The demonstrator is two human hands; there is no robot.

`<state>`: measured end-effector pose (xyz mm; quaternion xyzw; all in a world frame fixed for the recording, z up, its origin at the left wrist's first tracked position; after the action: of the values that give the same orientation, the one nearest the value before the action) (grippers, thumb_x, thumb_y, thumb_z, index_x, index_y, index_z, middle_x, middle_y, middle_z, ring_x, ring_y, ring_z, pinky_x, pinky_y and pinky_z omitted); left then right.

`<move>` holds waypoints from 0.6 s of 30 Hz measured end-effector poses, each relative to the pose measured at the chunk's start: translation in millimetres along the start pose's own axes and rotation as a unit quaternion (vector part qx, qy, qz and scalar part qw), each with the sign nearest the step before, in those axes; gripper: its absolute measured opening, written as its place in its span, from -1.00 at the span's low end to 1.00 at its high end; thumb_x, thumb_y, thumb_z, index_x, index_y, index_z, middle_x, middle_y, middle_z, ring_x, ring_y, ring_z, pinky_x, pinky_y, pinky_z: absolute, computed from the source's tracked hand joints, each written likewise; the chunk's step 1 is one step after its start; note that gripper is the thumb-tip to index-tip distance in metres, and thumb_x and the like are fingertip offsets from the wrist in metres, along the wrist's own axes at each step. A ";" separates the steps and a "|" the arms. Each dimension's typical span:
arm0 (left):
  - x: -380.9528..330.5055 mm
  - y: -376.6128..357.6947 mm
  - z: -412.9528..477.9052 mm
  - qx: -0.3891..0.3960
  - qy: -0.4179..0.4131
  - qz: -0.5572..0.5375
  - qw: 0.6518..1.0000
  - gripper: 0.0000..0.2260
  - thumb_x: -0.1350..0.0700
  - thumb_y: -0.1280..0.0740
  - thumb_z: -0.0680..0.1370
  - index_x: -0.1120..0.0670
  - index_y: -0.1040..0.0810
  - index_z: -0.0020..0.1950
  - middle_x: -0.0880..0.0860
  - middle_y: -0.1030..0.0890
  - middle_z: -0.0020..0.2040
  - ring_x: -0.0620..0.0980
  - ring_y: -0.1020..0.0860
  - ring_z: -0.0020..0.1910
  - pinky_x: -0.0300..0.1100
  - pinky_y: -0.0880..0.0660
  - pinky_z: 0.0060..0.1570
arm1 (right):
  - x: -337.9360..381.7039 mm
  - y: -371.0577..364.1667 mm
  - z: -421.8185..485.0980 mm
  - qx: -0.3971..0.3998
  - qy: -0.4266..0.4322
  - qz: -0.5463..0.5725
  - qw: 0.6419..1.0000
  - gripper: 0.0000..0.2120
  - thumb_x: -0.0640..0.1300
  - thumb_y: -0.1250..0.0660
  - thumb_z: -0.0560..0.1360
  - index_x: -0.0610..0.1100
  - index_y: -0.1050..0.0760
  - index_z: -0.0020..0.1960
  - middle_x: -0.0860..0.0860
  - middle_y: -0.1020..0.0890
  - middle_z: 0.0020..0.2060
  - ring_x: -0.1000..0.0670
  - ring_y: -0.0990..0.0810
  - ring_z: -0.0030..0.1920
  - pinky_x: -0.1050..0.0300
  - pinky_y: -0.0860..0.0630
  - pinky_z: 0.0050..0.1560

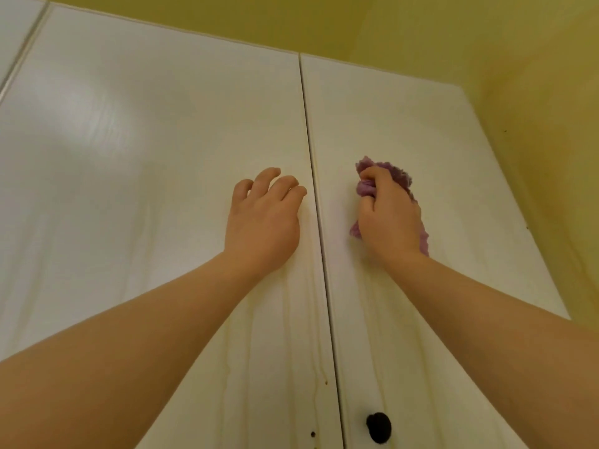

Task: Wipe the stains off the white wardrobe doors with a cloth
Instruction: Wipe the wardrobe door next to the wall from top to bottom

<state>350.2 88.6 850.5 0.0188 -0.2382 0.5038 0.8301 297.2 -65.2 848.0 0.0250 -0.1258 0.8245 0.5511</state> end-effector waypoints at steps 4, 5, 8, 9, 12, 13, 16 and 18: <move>-6.9 -5.5 -4.2 0.036 -0.006 -0.001 0.999 -0.70 0.27 -0.29 0.34 0.18 -0.64 0.04 0.09 -0.65 0.06 0.19 -0.59 0.10 -0.08 -0.19 0.00 | 2.4 5.6 -1.3 0.007 0.010 -0.058 0.998 -0.60 -0.28 -0.12 0.44 0.00 -0.39 0.23 0.05 -0.49 0.14 -0.01 -0.39 0.26 -0.15 -0.13 0.35; -11.3 -6.3 -4.6 0.036 -0.019 0.005 0.999 -0.69 0.26 -0.28 0.36 0.19 -0.63 0.07 0.10 -0.64 0.09 0.19 -0.58 0.10 -0.07 -0.19 0.01 | 1.8 7.4 0.4 0.006 0.013 -0.074 0.997 -0.57 -0.28 -0.13 0.43 0.00 -0.38 0.25 0.06 -0.46 0.17 0.01 -0.33 0.32 -0.16 -0.09 0.36; -19.4 -11.1 -1.4 0.047 -0.051 -0.005 0.998 -0.67 0.16 -0.19 0.49 0.18 -0.58 0.20 0.10 -0.59 0.20 0.18 -0.51 0.24 -0.03 -0.19 0.11 | 0.2 8.1 9.2 0.026 0.025 -0.136 0.990 -0.53 -0.26 -0.14 0.43 -0.02 -0.31 0.32 0.09 -0.41 0.25 0.05 -0.13 0.44 -0.22 0.10 0.41; -21.2 -13.3 1.5 0.054 -0.061 -0.008 0.997 -0.65 0.11 -0.13 0.53 0.17 -0.57 0.22 0.09 -0.58 0.23 0.17 -0.48 0.28 -0.02 -0.21 0.16 | -1.1 6.4 12.8 0.038 0.033 -0.151 0.987 -0.52 -0.23 -0.14 0.44 -0.01 -0.28 0.34 0.11 -0.38 0.29 0.07 -0.07 0.46 -0.23 0.16 0.41; -23.0 -20.2 13.6 0.055 -0.082 0.018 0.995 -0.58 0.06 -0.03 0.54 0.16 -0.59 0.18 0.09 -0.61 0.17 0.17 -0.50 0.26 0.00 -0.36 0.19 | -3.5 -3.0 22.9 0.072 0.077 -0.157 0.982 -0.47 -0.18 -0.13 0.46 0.04 -0.18 0.42 0.14 -0.30 0.37 0.10 0.02 0.48 -0.25 0.22 0.38; -21.6 -23.3 17.7 0.067 -0.066 0.021 0.995 -0.56 0.05 -0.01 0.54 0.16 -0.58 0.20 0.10 -0.60 0.19 0.16 -0.47 0.29 0.03 -0.33 0.21 | -2.7 -6.1 26.5 0.079 0.101 -0.151 0.980 -0.44 -0.17 -0.13 0.47 0.05 -0.14 0.44 0.15 -0.28 0.39 0.10 0.02 0.48 -0.26 0.23 0.38; -20.3 -31.8 30.9 0.086 0.014 0.018 0.996 -0.50 0.04 0.07 0.55 0.15 -0.49 0.33 0.07 -0.51 0.32 0.10 -0.29 0.44 0.05 -0.12 0.34 | -5.2 -13.5 31.6 0.124 0.163 -0.146 0.968 -0.40 -0.15 -0.11 0.50 0.07 -0.03 0.49 0.13 -0.25 0.42 0.10 0.00 0.48 -0.27 0.25 0.38; -30.2 -35.7 34.8 0.087 0.005 0.027 0.996 -0.52 0.06 0.05 0.55 0.16 -0.52 0.30 0.08 -0.55 0.28 0.12 -0.35 0.41 0.06 -0.17 0.35 | -19.2 -19.1 31.3 0.179 0.208 -0.181 0.944 -0.46 -0.13 -0.06 0.54 0.05 -0.03 0.49 0.11 -0.25 0.43 0.10 -0.02 0.47 -0.29 0.25 0.39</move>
<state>355.9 36.7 876.2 0.0824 -0.1895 0.5449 0.8126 319.1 -83.0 878.3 -0.0265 0.1481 0.7064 0.6916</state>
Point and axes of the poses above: each hand's wrist, its own z-axis towards the middle knuckle, its own y-axis out of the back of the hand, x = y × z, the point moved 4 cm from there along z, towards the middle knuckle
